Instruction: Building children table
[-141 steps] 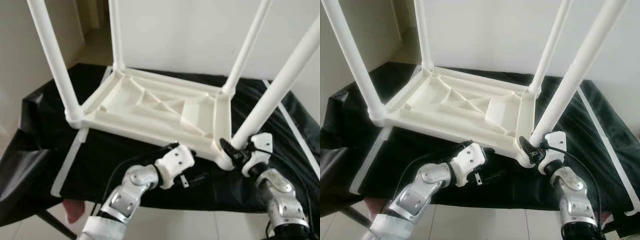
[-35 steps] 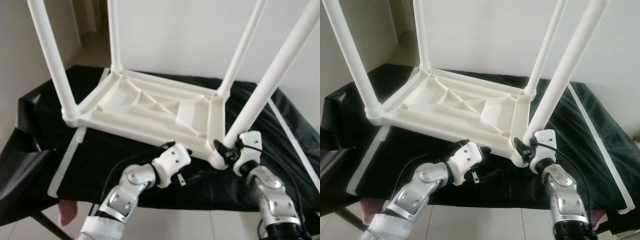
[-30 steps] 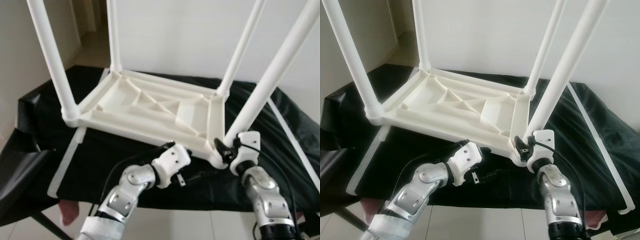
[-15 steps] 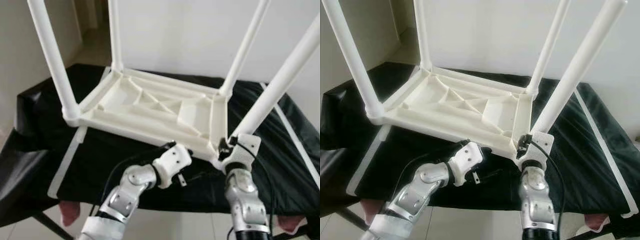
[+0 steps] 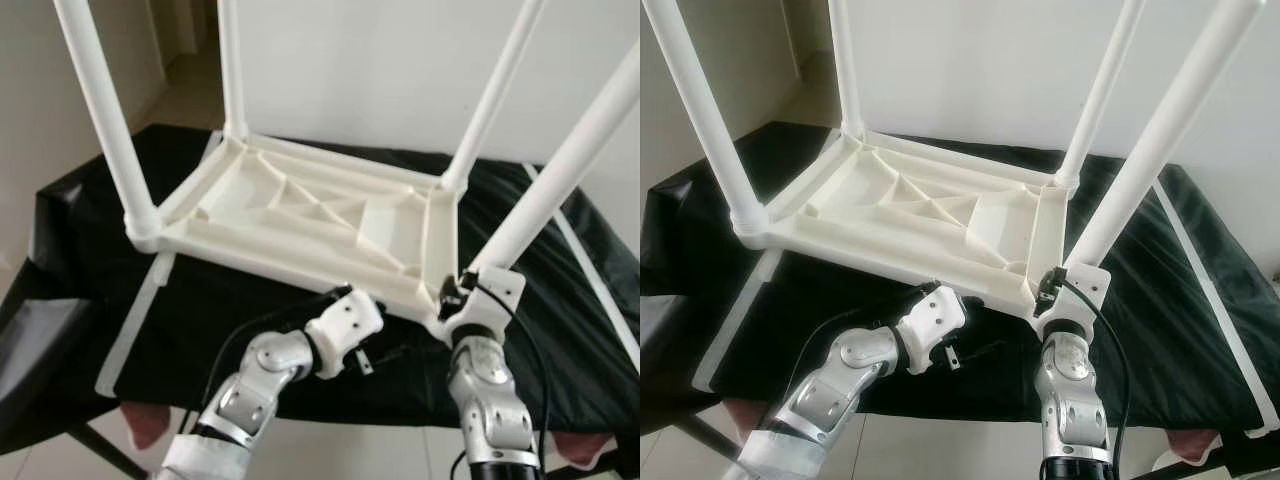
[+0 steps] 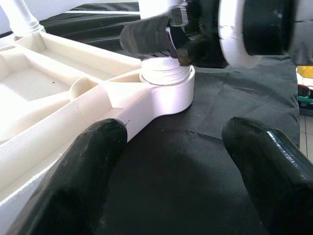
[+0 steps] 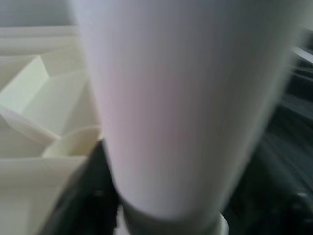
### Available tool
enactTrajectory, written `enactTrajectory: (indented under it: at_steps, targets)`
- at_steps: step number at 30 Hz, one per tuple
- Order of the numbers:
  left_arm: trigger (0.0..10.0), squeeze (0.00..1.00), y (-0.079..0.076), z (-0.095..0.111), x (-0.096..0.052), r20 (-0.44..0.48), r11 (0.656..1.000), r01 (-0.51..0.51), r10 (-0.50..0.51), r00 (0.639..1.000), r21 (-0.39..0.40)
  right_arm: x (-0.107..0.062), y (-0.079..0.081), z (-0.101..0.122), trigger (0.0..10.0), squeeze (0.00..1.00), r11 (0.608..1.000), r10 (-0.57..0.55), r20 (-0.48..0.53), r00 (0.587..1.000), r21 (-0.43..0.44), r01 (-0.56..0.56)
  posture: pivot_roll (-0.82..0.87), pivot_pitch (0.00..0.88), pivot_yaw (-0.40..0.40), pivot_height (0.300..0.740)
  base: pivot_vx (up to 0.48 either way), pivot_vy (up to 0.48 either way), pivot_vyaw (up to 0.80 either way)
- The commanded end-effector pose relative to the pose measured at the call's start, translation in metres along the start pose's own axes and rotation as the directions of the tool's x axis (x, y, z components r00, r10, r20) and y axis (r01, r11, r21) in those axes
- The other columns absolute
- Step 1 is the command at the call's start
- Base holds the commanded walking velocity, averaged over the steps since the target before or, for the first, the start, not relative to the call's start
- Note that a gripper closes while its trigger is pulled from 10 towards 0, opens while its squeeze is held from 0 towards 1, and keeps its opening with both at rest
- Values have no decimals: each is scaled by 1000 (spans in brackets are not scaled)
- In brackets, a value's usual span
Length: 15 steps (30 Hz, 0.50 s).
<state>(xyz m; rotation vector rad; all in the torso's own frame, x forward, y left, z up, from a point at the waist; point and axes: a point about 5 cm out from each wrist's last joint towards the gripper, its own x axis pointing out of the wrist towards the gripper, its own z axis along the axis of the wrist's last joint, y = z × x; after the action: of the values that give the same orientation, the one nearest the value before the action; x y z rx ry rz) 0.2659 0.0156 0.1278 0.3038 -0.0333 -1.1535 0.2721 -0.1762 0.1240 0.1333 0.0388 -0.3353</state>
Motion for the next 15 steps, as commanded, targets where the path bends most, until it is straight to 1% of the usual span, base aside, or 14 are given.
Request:
enactTrajectory:
  at_steps: [1, 2, 4, 5, 8, 9, 10, 11, 14, 15]
  targets:
    - [10000, 0, 1, 1, 0, -4, 998, -58, 58, 998, 17, -3, -1, 0, 10000, 1000, 999, 32, -1, 999, 23, -32, -3, 0, -70, 740, 0, 0, 0]
    - [10000, 0, 1, 1, 0, -4, 998, -58, 58, 998, 17, -3, -1, 0, 10000, 1000, 999, 32, -1, 999, 23, -32, -3, 0, -70, 740, 0, 0, 0]
    - [10000, 0, 2, 2, 0, 3, 998, -66, 66, 998, 6, -5, -5, 2, 10000, 1000, 997, 81, 13, 997, 4, -81, 1, 0, -79, 740, 0, 0, 0]
    - [10000, 0, 2, 2, 0, 3, 998, -66, 66, 998, 6, -5, -5, 2, 10000, 1000, 997, 81, 13, 997, 4, -81, 1, 0, -79, 740, 0, 0, 0]
    - [10000, 0, 3, 3, 0, 8, 997, -74, 74, 997, 6, -6, -14, 3, 10000, 1000, 987, 161, 17, 987, -19, -161, 4, 0, -83, 740, 0, 0, 0]
    - [10000, 0, 3, 3, 0, 8, 997, -74, 74, 997, 6, -6, -14, 3, 10000, 1000, 987, 161, 17, 987, -19, -161, 4, 0, -83, 740, 0, 0, 0]
    - [10000, 0, 3, 3, 0, 9, 997, -75, 75, 997, 6, -6, -16, 4, 10000, 1000, 982, 185, 16, 983, -26, -185, 3, 0, -83, 740, 0, 0, 0]
    - [10000, 0, 3, 3, 0, 9, 997, -75, 75, 997, 6, -6, -20, 5, 10000, 1000, 978, 205, 20, 979, -41, -204, 2, 0, -82, 740, 0, 0, 0]
    - [10000, 0, 3, 3, 0, 8, 997, -73, 73, 997, 5, -5, -24, 6, 10000, 1000, 974, 223, 23, 975, -55, -221, 2, 0, -82, 740, 0, 0, 0]
    - [10000, 0, 3, 3, 0, 9, 997, -72, 72, 997, 5, -4, -27, 6, 10000, 1000, 966, 248, 27, 968, -78, -246, 1, 0, -79, 740, 0, 0, 0]
